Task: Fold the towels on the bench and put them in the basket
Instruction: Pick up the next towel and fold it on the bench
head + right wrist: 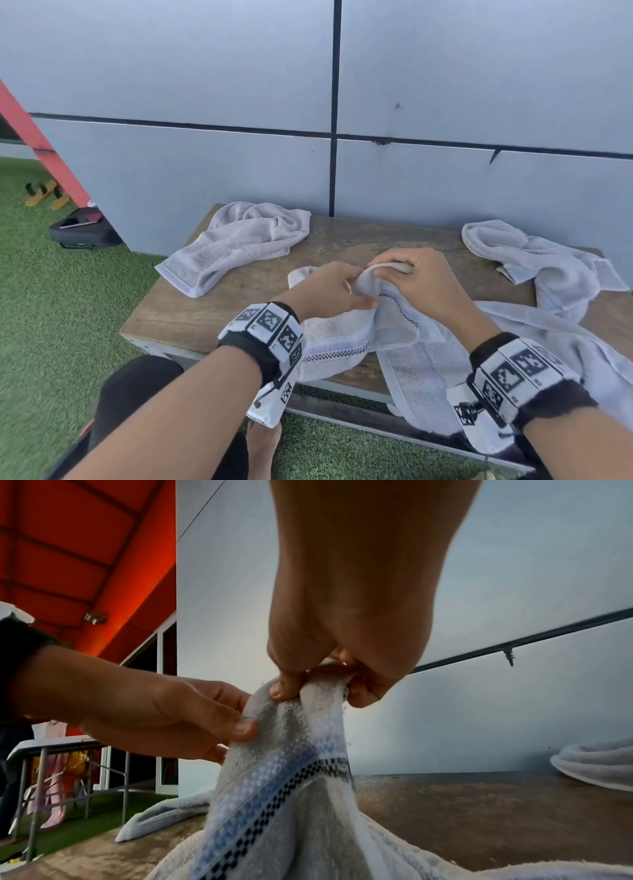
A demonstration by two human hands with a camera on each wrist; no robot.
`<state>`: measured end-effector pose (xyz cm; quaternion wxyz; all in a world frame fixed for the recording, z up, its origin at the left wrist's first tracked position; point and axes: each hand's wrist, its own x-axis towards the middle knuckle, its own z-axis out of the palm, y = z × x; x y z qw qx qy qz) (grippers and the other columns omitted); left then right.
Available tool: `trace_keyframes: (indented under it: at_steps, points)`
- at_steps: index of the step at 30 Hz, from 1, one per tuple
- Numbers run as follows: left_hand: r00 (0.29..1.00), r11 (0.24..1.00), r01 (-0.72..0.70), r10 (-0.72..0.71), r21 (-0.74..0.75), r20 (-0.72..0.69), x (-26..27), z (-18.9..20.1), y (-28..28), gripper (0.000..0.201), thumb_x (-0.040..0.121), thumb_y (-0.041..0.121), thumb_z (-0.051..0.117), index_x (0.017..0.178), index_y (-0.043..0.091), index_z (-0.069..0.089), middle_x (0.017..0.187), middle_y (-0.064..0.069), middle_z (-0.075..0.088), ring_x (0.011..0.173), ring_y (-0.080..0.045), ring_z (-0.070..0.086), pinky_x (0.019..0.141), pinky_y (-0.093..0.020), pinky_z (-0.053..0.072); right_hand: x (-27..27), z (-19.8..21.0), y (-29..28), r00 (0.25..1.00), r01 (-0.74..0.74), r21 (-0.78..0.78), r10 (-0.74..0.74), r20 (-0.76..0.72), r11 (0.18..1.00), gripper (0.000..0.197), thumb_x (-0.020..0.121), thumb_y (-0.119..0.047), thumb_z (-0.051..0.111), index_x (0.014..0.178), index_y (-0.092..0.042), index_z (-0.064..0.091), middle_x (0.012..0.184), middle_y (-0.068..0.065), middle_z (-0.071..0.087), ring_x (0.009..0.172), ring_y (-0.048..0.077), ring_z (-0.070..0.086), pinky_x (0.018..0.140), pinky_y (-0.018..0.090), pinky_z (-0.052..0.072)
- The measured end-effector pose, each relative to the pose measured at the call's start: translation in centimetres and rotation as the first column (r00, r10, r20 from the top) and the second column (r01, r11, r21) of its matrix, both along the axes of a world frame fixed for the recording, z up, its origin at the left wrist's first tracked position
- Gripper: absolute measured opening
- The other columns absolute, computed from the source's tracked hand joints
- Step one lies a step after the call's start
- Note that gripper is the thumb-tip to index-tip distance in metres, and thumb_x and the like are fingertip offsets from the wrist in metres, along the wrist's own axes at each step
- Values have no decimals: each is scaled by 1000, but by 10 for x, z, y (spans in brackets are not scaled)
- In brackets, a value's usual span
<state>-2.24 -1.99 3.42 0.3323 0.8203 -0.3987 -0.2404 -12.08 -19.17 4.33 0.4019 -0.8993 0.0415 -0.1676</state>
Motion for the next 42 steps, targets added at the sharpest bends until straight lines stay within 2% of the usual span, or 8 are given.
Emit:
trace_keyframes:
  at_steps: [8, 12, 15, 19, 23, 30, 34, 42]
  points:
    - [993, 983, -66, 49, 168, 107, 40, -15, 16, 44, 85, 37, 72, 63, 9, 48, 58, 2, 41, 52, -11, 36, 53, -25, 27, 1, -32, -35, 968, 215, -101, -225, -108, 971, 9, 87, -18, 73, 80, -24, 73, 76, -9, 71, 69, 9, 62, 57, 15, 41]
    - [978, 957, -113, 60, 267, 197, 56, -47, 19, 25, 83, 41, 73, 77, 18, 66, 103, -6, 57, 100, -19, 50, 87, -36, 44, 3, -59, -38, 918, 123, -217, -194, -346, 968, 11, 89, -16, 67, 85, -26, 69, 84, -4, 72, 80, 16, 63, 65, 21, 46]
    - [990, 919, -31, -26, 392, 139, 53, -63, 14, 12, 80, 42, 72, 85, 31, 73, 134, 7, 45, 139, -24, 22, 112, -53, 29, 7, -76, -32, 877, 59, -347, -215, -430, 936, 13, 87, -29, 67, 76, -33, 64, 82, -3, 69, 81, 20, 61, 69, 32, 46]
    - [968, 895, 89, -180, 437, 173, 56, -63, -2, 17, 86, 28, 66, 86, 14, 75, 105, -6, 63, 101, -26, 54, 78, -29, 40, 16, -85, -20, 876, -24, -473, -209, -434, 880, 25, 87, -12, 56, 63, -19, 55, 61, 0, 59, 58, 16, 47, 67, 27, 23]
    - [976, 925, 136, -186, 354, 110, 74, -42, -15, 33, 83, 28, 61, 65, 1, 63, 56, -8, 50, 52, -17, 36, 51, -29, 34, 30, -76, -30, 894, -26, -354, -137, -428, 935, 19, 87, -16, 57, 77, -19, 73, 70, -1, 69, 66, 22, 60, 64, 33, 46]
    - [965, 999, 12, 1, -51, 262, 130, 63, -86, 25, 86, 31, 70, 63, 40, 72, 46, 14, 50, 46, 2, 43, 48, -11, 32, 96, 9, -101, 963, 250, -151, -262, -60, 956, 13, 87, -14, 64, 79, -6, 71, 69, 14, 66, 56, 18, 49, 53, 25, 34]
    - [878, 980, -133, 187, -151, 440, 169, 90, -129, 34, 83, 20, 60, 54, 20, 41, 50, 4, 36, 53, -17, 33, 55, -28, 35, 137, 47, -153, 927, 374, -217, -370, 62, 902, 8, 90, -17, 67, 87, -13, 73, 83, 6, 70, 82, 21, 60, 67, 30, 39]
    - [711, 953, -294, 269, -73, 650, 210, 97, -142, 17, 90, 26, 64, 86, 10, 66, 70, -2, 53, 78, -32, 54, 72, -34, 38, 144, 67, -200, 862, 507, -328, -480, 166, 797, 9, 88, -21, 67, 97, -24, 70, 93, 4, 72, 89, 30, 62, 79, 42, 53]
